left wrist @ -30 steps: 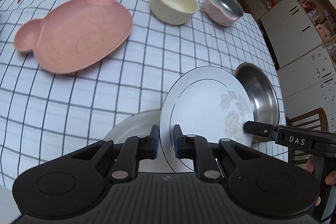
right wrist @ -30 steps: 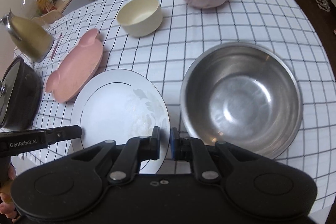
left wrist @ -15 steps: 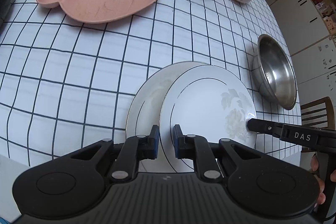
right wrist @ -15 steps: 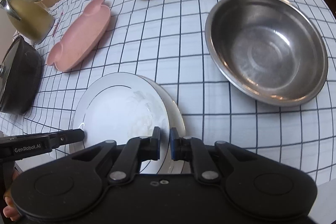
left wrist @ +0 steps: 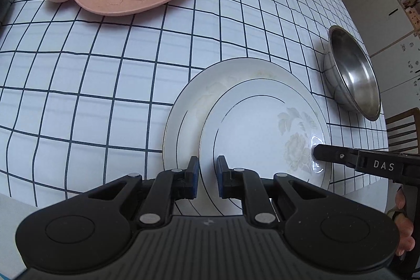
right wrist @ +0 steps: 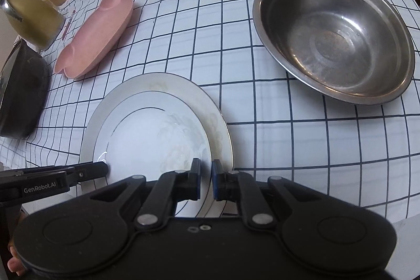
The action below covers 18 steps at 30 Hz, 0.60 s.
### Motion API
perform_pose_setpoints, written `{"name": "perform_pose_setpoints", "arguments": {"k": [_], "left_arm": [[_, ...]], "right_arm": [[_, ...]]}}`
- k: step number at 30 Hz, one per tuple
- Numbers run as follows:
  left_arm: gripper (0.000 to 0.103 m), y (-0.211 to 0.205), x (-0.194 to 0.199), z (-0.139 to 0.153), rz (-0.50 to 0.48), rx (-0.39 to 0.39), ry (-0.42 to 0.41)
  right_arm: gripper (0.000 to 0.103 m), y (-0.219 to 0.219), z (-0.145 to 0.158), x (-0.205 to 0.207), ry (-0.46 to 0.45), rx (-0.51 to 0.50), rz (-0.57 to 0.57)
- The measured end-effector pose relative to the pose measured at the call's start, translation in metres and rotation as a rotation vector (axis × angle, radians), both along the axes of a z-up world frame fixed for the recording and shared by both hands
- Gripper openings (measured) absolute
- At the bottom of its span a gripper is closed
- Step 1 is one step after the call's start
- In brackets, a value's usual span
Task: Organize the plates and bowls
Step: 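Carry the small plate over the large plate and lower it on top, then open both grippers and lift them off the stacked plates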
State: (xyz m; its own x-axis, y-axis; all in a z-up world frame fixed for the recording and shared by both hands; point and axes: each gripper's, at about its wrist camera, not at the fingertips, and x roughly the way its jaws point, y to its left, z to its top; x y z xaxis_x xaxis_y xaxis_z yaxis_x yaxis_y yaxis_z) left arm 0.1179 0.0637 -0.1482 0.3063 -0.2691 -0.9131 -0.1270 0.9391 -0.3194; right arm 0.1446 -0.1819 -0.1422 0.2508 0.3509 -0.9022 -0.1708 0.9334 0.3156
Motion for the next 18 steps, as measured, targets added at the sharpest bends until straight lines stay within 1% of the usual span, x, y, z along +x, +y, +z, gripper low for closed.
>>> {"name": "perform_pose_setpoints", "arguments": {"k": [10, 18], "left_arm": [[0.013, 0.0, 0.0013, -0.004, 0.001, 0.008, 0.014], [0.013, 0.001, 0.002, -0.0025, -0.009, 0.026, -0.001]], "right_arm": [[0.009, -0.0028, -0.0044, 0.0011, 0.011, 0.015, -0.007], [0.008, -0.0021, -0.0051, 0.0017, 0.008, 0.017, -0.005]]}}
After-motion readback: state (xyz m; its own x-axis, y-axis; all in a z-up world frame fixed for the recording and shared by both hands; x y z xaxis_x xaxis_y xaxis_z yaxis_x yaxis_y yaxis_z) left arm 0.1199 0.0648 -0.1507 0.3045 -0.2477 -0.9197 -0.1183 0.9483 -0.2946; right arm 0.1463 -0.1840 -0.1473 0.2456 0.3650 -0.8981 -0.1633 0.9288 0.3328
